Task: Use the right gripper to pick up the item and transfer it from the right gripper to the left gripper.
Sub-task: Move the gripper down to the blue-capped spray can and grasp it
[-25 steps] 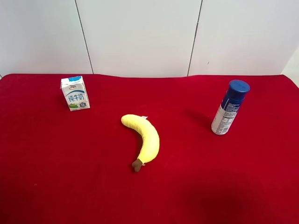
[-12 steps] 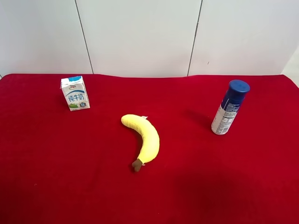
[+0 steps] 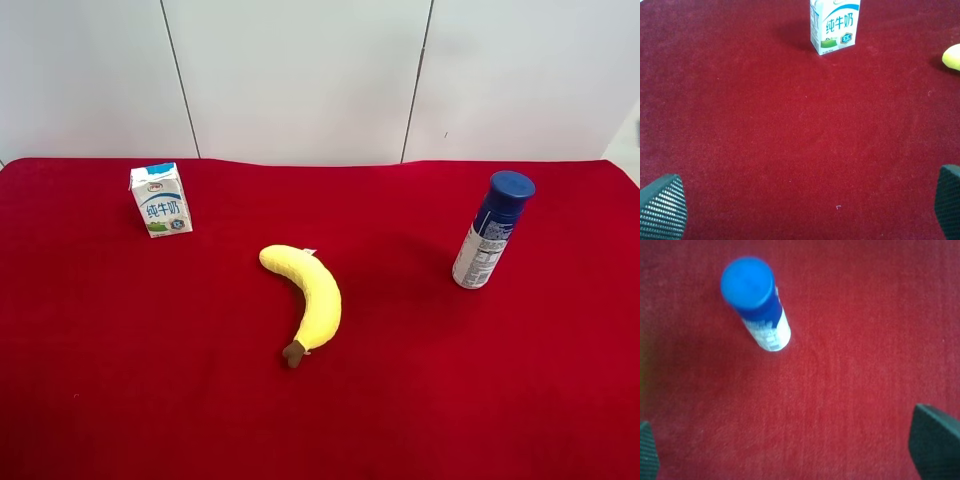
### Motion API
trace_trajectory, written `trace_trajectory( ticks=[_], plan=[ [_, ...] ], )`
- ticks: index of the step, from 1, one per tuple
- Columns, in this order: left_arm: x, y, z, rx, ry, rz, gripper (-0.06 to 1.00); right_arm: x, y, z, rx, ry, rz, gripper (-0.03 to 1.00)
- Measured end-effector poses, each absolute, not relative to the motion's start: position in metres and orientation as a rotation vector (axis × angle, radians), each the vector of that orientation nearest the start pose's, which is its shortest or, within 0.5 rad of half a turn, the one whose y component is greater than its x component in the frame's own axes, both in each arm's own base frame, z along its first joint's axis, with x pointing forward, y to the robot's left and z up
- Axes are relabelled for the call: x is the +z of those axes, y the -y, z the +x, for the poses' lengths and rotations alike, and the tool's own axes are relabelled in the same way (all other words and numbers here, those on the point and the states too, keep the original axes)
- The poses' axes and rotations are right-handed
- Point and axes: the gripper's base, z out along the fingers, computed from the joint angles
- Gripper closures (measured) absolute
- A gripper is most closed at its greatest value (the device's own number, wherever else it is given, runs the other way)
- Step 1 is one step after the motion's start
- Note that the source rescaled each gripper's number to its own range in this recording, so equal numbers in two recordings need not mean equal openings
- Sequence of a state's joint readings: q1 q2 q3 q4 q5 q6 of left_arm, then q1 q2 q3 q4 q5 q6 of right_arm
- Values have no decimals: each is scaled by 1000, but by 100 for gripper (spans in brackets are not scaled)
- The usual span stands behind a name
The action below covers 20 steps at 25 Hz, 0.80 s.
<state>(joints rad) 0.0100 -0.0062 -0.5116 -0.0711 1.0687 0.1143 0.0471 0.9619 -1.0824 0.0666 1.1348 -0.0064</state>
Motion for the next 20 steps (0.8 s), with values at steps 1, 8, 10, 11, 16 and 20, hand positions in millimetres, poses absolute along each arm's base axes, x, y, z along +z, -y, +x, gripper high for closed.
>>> trace_trajectory(
  ticks=[1,8,10,11,16,20],
  plan=[
    [280,6,-8,-7,-2029,110,-6,374,-16,179,101,-2538,-76,-1],
    [280,6,-8,-7,-2029,110,-6,352,-44,255,118,-2748,-200,-1],
    [280,6,-8,-7,-2029,110,-6,346,-49,270,117,-2778,-211,-1],
    [280,6,-8,-7,-2029,110,-6,342,-50,277,116,-2793,-211,-1],
    [280,6,-8,-7,-2029,110,-6,319,-54,302,106,-2867,-215,-1],
    [280,6,-8,-7,-2029,110,-6,301,-54,315,66,-2911,-225,-1]
  ],
)
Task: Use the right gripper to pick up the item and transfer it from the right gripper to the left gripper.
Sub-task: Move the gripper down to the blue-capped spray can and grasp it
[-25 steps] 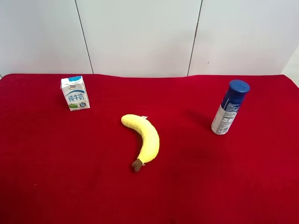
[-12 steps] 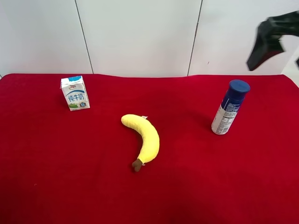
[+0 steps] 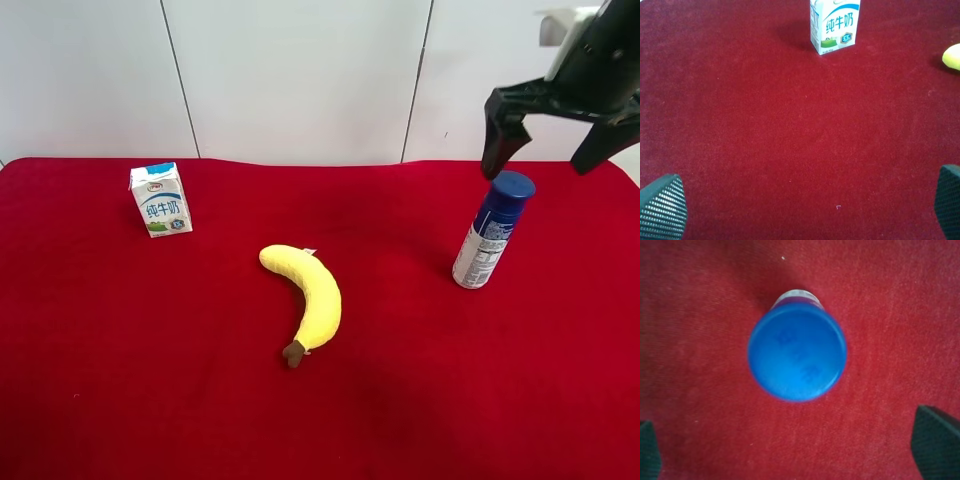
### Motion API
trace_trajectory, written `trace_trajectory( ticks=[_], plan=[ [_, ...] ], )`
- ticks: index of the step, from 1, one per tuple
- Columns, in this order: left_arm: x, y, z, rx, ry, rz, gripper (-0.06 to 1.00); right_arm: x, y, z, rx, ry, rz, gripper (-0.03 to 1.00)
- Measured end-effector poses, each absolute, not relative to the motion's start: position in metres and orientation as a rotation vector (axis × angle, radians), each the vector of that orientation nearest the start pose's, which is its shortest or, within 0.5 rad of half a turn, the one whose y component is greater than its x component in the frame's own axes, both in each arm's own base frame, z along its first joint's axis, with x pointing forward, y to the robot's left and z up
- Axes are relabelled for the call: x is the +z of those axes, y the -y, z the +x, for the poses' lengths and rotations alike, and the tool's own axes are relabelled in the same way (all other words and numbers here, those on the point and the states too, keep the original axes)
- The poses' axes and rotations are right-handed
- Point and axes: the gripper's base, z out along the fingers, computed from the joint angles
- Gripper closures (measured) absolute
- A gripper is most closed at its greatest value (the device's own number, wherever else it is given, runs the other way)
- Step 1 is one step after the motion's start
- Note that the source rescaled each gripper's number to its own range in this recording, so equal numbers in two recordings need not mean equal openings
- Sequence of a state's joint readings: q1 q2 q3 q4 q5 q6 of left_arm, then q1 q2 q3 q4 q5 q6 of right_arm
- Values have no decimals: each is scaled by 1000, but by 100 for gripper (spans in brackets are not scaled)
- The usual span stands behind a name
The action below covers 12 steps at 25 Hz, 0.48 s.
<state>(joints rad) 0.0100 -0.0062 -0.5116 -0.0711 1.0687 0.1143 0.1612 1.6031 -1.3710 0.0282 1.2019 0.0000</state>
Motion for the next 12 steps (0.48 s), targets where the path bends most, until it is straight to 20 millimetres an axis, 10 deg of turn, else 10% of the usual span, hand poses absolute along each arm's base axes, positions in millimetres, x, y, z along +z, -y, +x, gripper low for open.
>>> trace_trajectory(
  ticks=[12],
  plan=[
    [280,6,-8,-7,-2029,110,-6,249,-57,348,19,-2971,-240,-1]
  ],
)
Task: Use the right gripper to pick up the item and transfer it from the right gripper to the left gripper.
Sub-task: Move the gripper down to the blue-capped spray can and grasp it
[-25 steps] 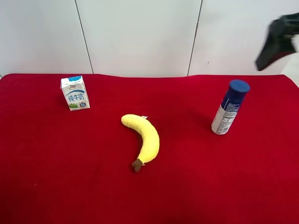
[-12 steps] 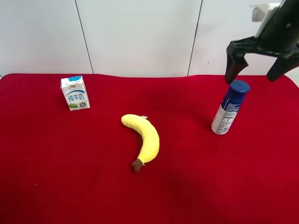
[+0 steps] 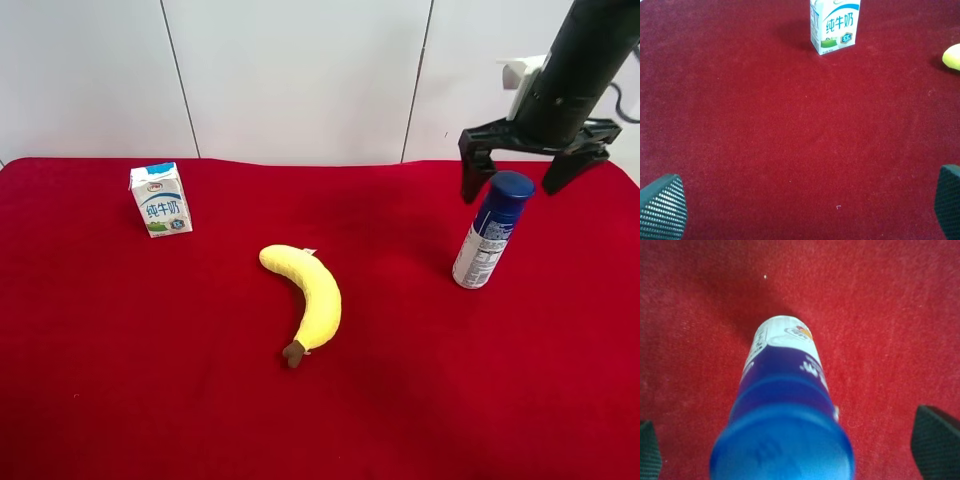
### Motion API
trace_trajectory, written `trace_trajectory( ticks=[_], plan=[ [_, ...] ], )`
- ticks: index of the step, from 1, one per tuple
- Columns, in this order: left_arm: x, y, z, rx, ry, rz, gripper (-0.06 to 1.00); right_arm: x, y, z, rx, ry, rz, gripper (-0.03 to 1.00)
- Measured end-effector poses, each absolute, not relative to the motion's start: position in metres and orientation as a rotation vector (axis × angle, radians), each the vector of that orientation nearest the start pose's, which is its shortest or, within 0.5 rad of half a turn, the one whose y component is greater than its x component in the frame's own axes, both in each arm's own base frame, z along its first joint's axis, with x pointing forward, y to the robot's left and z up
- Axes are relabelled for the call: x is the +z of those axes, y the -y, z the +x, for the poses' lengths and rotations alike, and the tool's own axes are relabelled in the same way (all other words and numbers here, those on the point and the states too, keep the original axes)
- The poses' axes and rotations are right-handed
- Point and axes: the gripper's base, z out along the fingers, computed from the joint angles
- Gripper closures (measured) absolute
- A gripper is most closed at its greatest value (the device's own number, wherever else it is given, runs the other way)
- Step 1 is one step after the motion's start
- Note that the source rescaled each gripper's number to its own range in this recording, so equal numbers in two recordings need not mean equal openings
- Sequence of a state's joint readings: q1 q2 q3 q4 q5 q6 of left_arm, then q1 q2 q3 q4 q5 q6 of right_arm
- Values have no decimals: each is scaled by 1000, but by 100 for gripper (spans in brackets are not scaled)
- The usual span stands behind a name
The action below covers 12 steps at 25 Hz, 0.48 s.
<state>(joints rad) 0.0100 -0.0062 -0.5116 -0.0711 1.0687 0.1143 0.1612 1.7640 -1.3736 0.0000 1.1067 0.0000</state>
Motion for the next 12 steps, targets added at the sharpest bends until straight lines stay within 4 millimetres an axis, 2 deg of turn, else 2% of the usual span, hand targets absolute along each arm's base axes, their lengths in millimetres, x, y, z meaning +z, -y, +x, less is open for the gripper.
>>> trace_trajectory(
  ticks=[7,9,11,12],
  plan=[
    [280,6,-8,-7,-2029,110,-6,225,-58,356,12,-3037,-245,2],
    [280,6,-8,-7,-2029,110,-6,222,-58,357,11,-3039,-254,10],
    [280,6,-8,-7,-2029,110,-6,222,-58,358,12,-3034,-253,26],
    [280,6,-8,-7,-2029,110,-6,222,-58,358,12,-3034,-253,37]
  ],
)
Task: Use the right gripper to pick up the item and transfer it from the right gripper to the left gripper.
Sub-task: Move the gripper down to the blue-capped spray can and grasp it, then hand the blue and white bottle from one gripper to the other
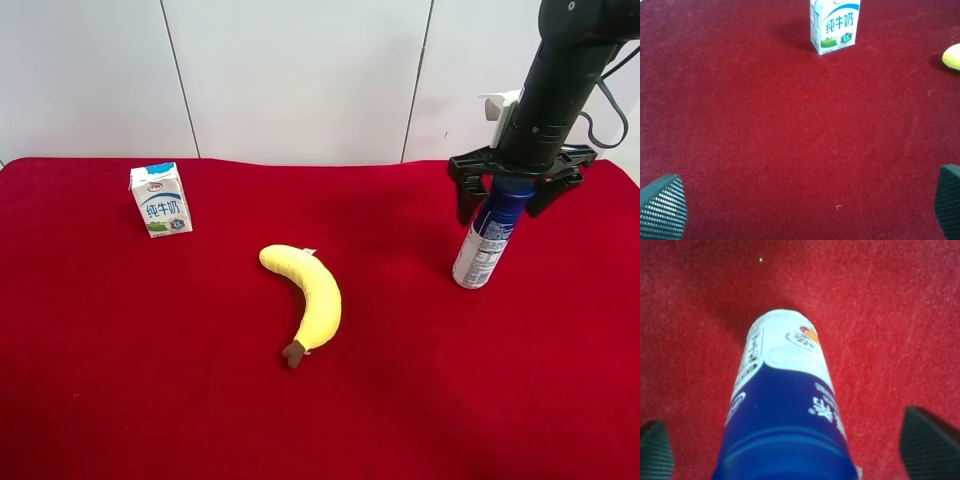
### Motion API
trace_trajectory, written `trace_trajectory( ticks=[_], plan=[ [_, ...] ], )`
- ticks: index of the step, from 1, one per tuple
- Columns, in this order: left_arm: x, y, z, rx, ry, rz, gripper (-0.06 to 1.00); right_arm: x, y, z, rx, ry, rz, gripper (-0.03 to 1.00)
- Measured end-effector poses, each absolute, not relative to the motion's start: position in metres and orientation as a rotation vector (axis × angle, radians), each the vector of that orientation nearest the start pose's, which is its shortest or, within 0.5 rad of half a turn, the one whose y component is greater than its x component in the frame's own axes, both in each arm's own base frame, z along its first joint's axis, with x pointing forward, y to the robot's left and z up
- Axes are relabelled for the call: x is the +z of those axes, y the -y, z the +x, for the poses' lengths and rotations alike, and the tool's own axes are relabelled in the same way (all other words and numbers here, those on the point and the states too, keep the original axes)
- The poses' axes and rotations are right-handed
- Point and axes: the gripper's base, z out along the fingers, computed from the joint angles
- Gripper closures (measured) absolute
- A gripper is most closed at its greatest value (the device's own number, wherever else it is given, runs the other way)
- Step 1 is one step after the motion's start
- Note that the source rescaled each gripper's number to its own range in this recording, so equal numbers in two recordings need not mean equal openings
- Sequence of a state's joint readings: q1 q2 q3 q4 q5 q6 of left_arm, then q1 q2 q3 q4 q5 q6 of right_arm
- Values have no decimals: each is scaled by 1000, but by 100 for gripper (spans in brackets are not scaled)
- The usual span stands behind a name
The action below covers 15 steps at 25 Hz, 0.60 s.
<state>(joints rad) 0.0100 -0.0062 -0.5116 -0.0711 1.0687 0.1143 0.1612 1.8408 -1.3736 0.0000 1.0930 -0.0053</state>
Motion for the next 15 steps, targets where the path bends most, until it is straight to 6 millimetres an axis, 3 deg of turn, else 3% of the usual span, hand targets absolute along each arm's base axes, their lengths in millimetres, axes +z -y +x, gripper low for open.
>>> trace_trajectory(
  ticks=[1,2,5,15],
  plan=[
    [280,6,-8,-7,-2029,110,-6,222,-58,358,12,-3034,-253,48],
    [280,6,-8,-7,-2029,110,-6,222,-58,358,12,-3034,-253,48],
    [280,6,-8,-7,-2029,110,-6,222,-58,358,12,-3034,-245,97],
    [280,6,-8,-5,-2029,112,-6,223,-59,356,11,-3040,-258,96]
  ],
)
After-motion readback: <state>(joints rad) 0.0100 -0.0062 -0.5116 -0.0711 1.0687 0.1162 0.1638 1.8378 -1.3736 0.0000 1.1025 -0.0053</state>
